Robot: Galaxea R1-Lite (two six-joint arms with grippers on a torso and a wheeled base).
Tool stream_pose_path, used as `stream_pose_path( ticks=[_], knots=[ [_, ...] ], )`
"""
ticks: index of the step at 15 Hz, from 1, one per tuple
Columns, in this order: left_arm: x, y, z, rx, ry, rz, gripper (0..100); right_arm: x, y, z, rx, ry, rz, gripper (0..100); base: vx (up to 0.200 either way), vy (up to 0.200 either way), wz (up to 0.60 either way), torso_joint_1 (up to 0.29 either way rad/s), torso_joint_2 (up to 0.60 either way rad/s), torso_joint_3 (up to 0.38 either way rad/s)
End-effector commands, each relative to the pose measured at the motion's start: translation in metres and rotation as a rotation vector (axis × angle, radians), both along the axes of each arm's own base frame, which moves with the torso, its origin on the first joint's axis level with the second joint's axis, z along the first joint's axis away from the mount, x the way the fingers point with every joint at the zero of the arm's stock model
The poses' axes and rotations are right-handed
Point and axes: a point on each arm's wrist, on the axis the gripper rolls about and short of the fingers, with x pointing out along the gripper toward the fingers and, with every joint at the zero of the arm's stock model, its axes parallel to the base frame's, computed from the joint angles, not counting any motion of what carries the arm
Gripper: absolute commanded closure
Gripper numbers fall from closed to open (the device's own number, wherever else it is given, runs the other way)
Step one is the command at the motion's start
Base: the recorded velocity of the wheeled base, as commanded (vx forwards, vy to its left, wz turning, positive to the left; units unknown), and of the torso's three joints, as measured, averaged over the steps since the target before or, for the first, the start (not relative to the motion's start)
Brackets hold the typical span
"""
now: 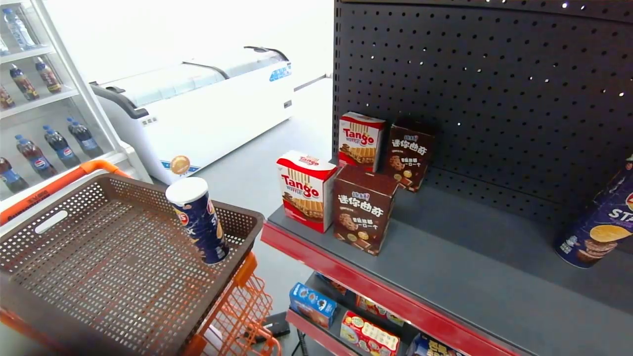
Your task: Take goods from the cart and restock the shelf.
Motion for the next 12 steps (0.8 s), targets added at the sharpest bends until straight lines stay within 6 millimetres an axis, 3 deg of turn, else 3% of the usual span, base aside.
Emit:
stream_pose_path(
  ticks=[1,4,7,10,12],
  knots=[
    [0.05,0.0,0.03,0.004,0.164,-0.002,0,0.0,0.0,0.0,0.0,0.0,0.001,0,0.0,0.0,0.0,0.0,0.0,0.0],
    [0.083,0.004,0.031,-0.011,0.26,0.018,0,0.0,0.0,0.0,0.0,0.0,0.001,0,0.0,0.0,0.0,0.0,0.0,0.0],
    [0.135,0.007,0.026,-0.015,0.278,0.011,0,0.0,0.0,0.0,0.0,0.0,0.001,0,0.0,0.0,0.0,0.0,0.0,0.0],
    [0.189,0.006,0.007,0.004,0.265,-0.023,0,0.0,0.0,0.0,0.0,0.0,0.001,0,0.0,0.0,0.0,0.0,0.0,0.0],
    [0.213,0.007,-0.005,0.038,0.239,-0.026,0,0.0,0.0,0.0,0.0,0.0,0.001,0,0.0,0.0,0.0,0.0,0.0,0.0]
  ],
)
